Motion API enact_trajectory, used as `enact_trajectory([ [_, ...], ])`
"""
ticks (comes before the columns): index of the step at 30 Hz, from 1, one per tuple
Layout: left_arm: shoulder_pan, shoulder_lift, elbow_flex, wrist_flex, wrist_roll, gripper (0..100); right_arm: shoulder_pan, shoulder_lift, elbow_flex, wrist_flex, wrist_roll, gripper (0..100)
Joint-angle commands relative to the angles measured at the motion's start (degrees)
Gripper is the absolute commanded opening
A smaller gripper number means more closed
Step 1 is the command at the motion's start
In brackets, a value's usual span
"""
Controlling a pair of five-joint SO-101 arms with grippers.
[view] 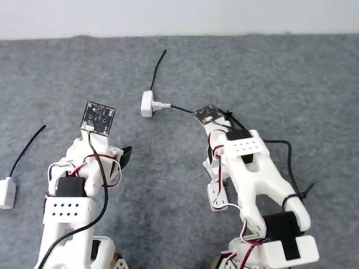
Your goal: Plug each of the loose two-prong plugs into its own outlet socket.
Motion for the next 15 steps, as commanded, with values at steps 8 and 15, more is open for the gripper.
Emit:
enact_trajectory([
  [8, 0.35, -1.41, -0.22, -1.49, 0.44, 27, -2.68, -0.31, 1.14, -1.1, 0.88, 5.4],
  [15, 0.35, -1.41, -0.22, -1.49, 0.44, 27, -2.51, -0.31, 1.58, -1.1, 0.88, 5.4],
])
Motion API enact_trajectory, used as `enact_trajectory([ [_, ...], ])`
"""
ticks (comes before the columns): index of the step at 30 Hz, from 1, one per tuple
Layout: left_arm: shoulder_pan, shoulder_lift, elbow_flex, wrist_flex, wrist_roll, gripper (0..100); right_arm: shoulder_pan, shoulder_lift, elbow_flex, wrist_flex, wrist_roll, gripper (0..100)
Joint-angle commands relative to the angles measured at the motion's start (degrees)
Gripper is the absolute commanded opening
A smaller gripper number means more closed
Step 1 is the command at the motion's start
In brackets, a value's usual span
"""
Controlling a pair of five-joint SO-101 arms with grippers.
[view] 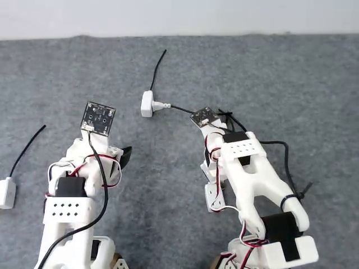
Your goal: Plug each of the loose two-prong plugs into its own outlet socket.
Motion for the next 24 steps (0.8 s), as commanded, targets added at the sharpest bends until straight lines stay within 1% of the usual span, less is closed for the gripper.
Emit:
enact_trajectory([
  [1, 0.35, -1.41, -0.22, -1.49, 0.44, 27, -1.01, -0.22, 0.18, -0.57, 0.88, 5.4],
  [4, 0.35, -1.41, -0.22, -1.49, 0.44, 27, -1.01, 0.48, 0.09, -0.57, 0.88, 5.4],
  [8, 0.35, -1.41, -0.22, -1.49, 0.44, 27, -1.01, 5.85, -0.44, -1.89, 0.88, 5.5],
  [13, 1.32, -1.41, 0.31, -1.58, 0.44, 27, -0.92, 10.42, -5.54, 1.1, 0.88, 5.5],
  [18, 2.29, -1.49, 0.57, -1.58, 0.44, 27, -0.92, 11.47, -5.98, 1.19, 0.88, 4.3],
  [20, 2.2, -1.49, 0.57, -1.58, 0.44, 27, -0.92, 11.47, -5.98, 1.1, 0.88, 0.9],
  [24, 2.37, -1.49, 0.57, -1.58, 0.44, 27, -1.01, 11.38, -6.42, 1.01, 1.32, 0.9],
])
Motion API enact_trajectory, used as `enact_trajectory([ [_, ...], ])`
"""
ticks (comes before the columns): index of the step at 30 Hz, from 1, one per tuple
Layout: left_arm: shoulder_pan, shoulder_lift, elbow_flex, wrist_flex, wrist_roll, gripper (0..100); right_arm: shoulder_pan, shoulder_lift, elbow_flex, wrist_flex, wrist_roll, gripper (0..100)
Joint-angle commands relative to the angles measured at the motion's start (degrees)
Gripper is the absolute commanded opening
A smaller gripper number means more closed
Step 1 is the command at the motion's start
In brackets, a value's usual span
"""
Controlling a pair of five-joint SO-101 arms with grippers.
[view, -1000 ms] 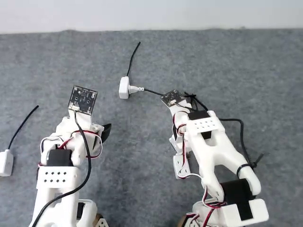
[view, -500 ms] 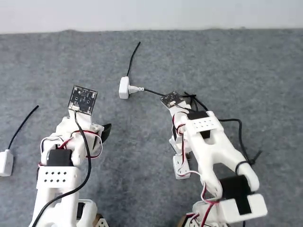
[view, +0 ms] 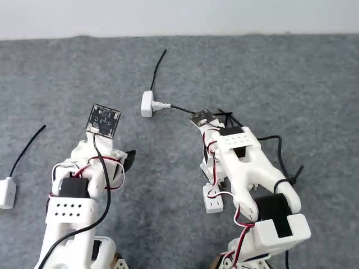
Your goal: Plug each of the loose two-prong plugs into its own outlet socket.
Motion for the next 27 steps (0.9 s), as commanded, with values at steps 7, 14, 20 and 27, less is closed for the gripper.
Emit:
enact_trajectory([
  [7, 0.62, -1.41, -0.75, -1.58, 0.35, 27, -1.45, 0.92, -9.23, 4.44, 1.23, 0.9],
  [14, 0.62, -1.49, 0.31, -3.6, 0.35, 27, -1.45, 0.92, -28.4, 19.82, 1.23, 0.9],
  [20, 0.7, -1.76, 1.63, -5.19, 0.35, 27, -2.42, 0.92, -48.0, 32.13, 1.32, 0.9],
  [27, 5.89, -3.78, -1.54, -2.9, 0.44, 27, -4.53, 0.48, -70.42, 41.98, 1.32, 0.9],
])
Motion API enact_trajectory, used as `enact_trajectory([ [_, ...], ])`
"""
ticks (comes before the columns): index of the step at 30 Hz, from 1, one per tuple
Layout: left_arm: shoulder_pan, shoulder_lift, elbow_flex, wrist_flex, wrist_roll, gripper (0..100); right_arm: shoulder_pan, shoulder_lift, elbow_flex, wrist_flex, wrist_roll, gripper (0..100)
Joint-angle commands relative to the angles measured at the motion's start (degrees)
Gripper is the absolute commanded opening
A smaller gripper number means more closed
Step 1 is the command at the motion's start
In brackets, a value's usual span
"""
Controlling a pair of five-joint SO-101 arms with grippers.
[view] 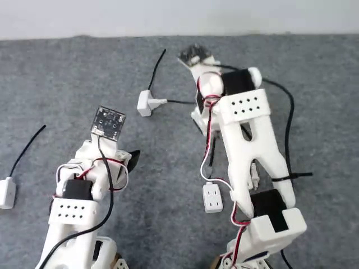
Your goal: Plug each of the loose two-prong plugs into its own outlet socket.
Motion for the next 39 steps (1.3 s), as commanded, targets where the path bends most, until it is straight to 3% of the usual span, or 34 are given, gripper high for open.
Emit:
enact_trajectory([
  [1, 5.19, -5.01, -5.58, 2.64, 0.88, 27, -0.92, -1.71, -13.01, 2.77, 0.79, 0.9],
  [4, 10.9, -13.89, -10.51, 9.85, 5.19, 27, -0.92, -5.67, -15.74, 2.68, 0.79, 0.9],
  [9, 21.63, -33.49, -11.3, 13.71, -0.97, 27, -2.07, -13.93, -15.91, 2.51, 0.79, 0.9],
  [17, 24.35, -53.71, -5.85, 13.71, -3.43, 27, -13.67, -25.1, -15.65, 2.68, 1.85, 0.9],
  [24, 24.53, -53.71, -5.49, 11.78, -4.48, 27, -24.13, -28.35, -10.55, 2.59, 4.57, 0.9],
  [30, 24.7, -53.71, -5.49, 9.67, -4.13, 27, -25.8, -28.09, -7.82, 2.51, 7.03, 0.9],
  [39, 31.91, -53.63, -5.49, 8.09, -4.04, 27, -28.7, -29.76, -5.1, 2.51, 7.38, 0.9],
])
